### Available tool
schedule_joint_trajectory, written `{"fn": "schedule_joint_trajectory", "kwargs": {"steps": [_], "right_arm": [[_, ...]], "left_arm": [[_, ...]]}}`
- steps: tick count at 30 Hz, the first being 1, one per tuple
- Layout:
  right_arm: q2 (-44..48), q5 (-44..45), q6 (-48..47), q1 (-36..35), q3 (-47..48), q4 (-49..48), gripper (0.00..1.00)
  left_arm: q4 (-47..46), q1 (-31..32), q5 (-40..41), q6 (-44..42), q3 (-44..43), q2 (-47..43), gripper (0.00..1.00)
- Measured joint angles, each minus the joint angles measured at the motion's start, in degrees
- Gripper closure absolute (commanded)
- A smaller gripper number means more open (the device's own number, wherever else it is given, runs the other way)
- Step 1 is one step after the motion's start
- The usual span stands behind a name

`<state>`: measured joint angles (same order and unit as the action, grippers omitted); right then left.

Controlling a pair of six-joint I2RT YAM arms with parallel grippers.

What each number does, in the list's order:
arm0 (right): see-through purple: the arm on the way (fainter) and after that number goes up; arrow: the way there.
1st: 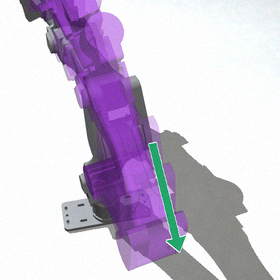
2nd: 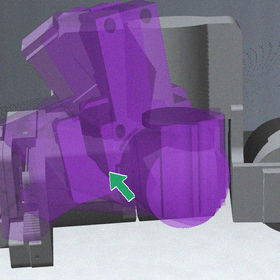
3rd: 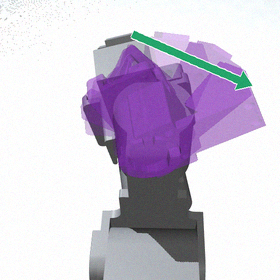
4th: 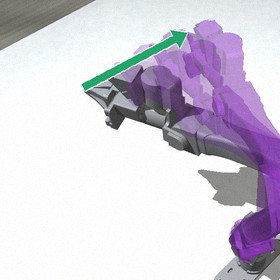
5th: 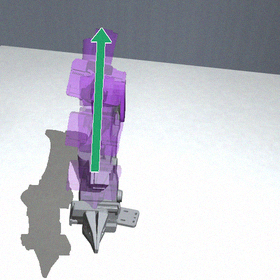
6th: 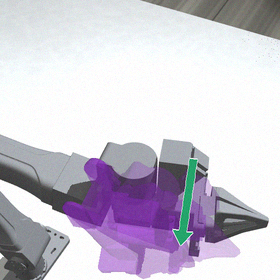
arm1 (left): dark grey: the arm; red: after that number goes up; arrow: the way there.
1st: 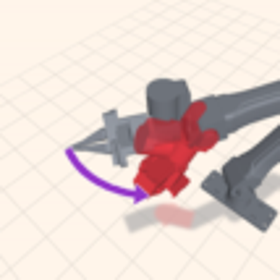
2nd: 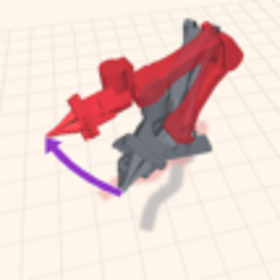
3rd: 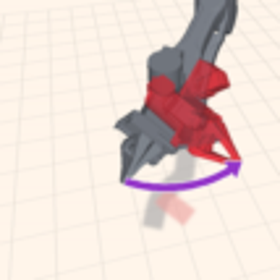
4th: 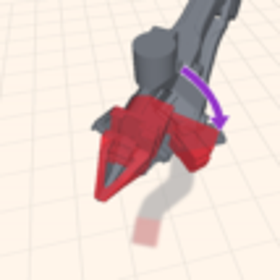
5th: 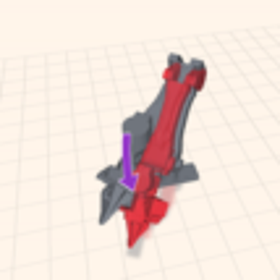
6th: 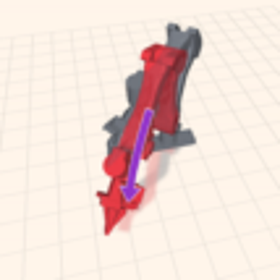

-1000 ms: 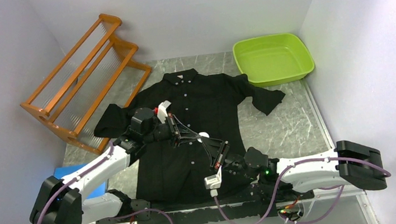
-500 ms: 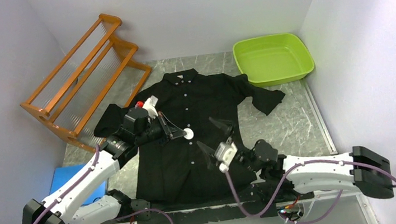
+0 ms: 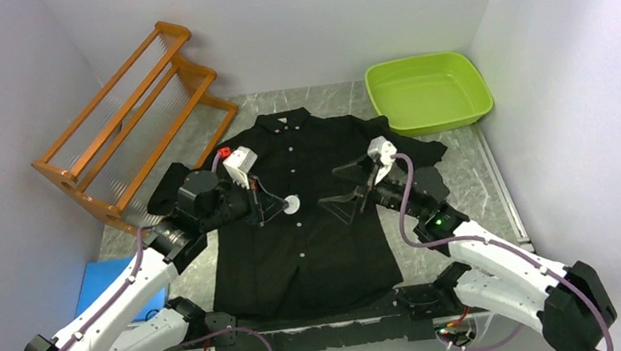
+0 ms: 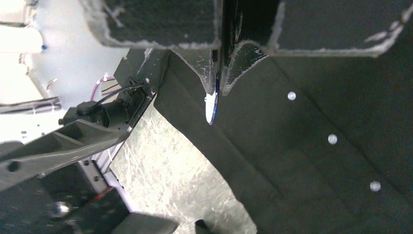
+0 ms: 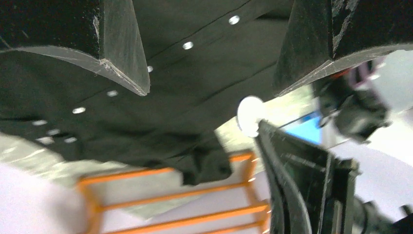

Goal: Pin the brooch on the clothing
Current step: Adjust the brooch.

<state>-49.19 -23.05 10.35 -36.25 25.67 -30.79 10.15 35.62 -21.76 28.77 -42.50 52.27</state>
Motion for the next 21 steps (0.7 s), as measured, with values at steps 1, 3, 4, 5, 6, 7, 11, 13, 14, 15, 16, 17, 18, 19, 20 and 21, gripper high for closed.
{"fn": "schedule_joint_trajectory", "kwargs": {"steps": [1, 3, 4, 5, 6, 7, 11, 13, 14, 15, 16, 17, 18, 19, 20, 21], "right_arm": [[-1.2, -3.9, 2.3, 1.0, 0.0, -0.2, 0.00], [-3.4, -10.8, 5.9, 1.9, 0.1, -0.6, 0.00], [-4.6, -14.0, 7.6, 2.1, 0.4, -0.8, 0.00], [-5.6, -16.5, 8.9, 2.1, 0.7, -1.1, 0.00], [-6.9, -19.3, 10.3, 2.1, 1.2, -1.8, 0.00], [-8.0, -21.5, 11.5, 2.1, 1.7, -2.4, 0.00], [-11.0, -28.2, 15.8, 2.1, 3.0, -6.6, 0.12], [-12.7, -30.3, 17.4, 2.1, 4.0, -8.3, 0.22], [-13.6, -31.1, 18.0, 2.1, 4.6, -8.9, 0.28], [-14.6, -31.8, 18.8, 2.1, 5.2, -9.7, 0.36], [-15.6, -32.3, 19.6, 2.1, 5.6, -10.5, 0.42], [-16.4, -32.8, 20.4, 2.1, 5.9, -11.4, 0.47], [-17.5, -33.3, 21.6, 2.1, 6.1, -12.7, 0.53], [-18.5, -33.8, 22.7, 2.1, 6.3, -14.0, 0.59], [-19.9, -34.5, 24.4, 2.1, 6.4, -15.8, 0.65], [-20.8, -34.7, 25.2, 2.1, 6.4, -16.9, 0.68]], "left_arm": [[-0.6, 0.0, -1.0, -1.9, 0.0, -0.4, 0.97], [-1.7, 0.0, -3.3, -5.0, 0.0, -1.1, 0.97], [-2.2, 0.0, -4.5, -6.5, 0.0, -1.2, 0.98], [-2.7, 0.0, -5.7, -7.8, 0.0, -1.3, 0.97], [-3.1, 0.0, -7.0, -9.1, 0.0, -1.3, 0.97], [-3.5, 0.0, -8.0, -10.1, 0.0, -1.3, 0.97], [-4.9, 0.0, -12.0, -12.8, 0.0, -1.0, 0.97], [-6.4, 0.0, -14.3, -13.3, 0.0, -0.7, 0.97], [-7.1, 0.0, -15.1, -13.5, 0.0, -0.5, 0.97], [-7.9, 0.0, -16.0, -13.6, 0.0, -0.3, 0.97], [-8.7, 0.0, -16.6, -13.5, 0.0, -0.3, 0.97], [-9.4, 0.0, -17.2, -13.5, 0.0, -0.2, 0.97], [-9.8, 0.0, -17.6, -13.5, 0.0, -0.1, 0.97], [-10.3, 0.0, -18.1, -13.5, 0.0, 0.0, 0.97], [-10.8, 0.0, -18.6, -13.5, 0.0, 0.0, 0.97], [-11.0, 0.0, -18.8, -13.5, 0.0, 0.1, 0.97]]}}
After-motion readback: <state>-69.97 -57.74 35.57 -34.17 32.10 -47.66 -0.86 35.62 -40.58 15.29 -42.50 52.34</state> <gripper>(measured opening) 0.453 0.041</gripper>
